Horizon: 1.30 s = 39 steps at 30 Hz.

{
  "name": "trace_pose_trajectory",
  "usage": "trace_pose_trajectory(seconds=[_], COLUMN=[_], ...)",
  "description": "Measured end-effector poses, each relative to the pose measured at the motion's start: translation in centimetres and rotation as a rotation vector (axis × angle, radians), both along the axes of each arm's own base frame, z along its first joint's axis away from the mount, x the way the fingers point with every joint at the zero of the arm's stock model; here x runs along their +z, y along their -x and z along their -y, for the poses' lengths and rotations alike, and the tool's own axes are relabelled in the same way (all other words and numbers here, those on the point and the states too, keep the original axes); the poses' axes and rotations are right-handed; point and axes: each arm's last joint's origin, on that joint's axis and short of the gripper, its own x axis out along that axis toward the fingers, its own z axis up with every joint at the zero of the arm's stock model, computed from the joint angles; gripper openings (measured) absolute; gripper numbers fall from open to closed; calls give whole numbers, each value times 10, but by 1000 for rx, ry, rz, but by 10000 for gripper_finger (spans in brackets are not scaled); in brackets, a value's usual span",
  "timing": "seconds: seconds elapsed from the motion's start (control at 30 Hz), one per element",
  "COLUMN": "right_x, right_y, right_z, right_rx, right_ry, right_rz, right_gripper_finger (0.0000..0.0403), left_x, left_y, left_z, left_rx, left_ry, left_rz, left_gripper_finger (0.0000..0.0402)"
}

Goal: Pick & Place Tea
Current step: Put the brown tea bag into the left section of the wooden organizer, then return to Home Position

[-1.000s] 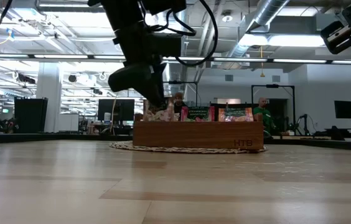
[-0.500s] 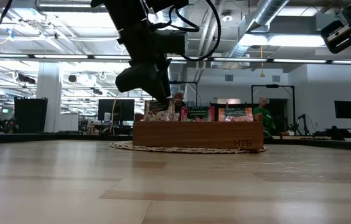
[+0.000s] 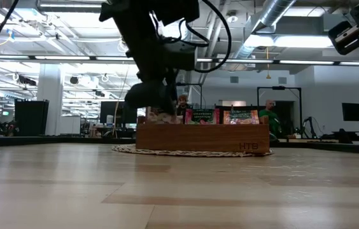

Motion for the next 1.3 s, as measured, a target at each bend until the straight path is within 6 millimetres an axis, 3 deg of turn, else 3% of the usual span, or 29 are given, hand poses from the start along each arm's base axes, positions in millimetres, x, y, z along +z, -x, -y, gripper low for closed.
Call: trace_pose_trajectory(seconds=[0.37, 0.7, 0.87, 0.93, 1.17, 1.3], right_x=[0, 0, 0, 0, 1, 0], right_y=[0, 0, 0, 0, 1, 0], right_z=[-1, -1, -1, -1, 0, 0], right_rx=[24, 24, 24, 24, 24, 23], right_ry=[-1, 0, 0, -1, -3, -1], right_rz=[-2, -2, -2, 0, 9, 1], right_gripper_finger=[134, 134, 134, 134, 134, 134], left_x=[6, 6, 26, 40, 88, 106], left_y=[-4, -2, 3, 10, 57, 82], left_z=[3, 4, -2, -4, -6, -3], left_rx=[9, -7, 109, 172, 510, 606], left_ry=[-73, -129, -263, -192, 378, 485], left_rz=[62, 12, 16, 49, 219, 320], left_gripper_finger=[133, 133, 133, 133, 133, 133])
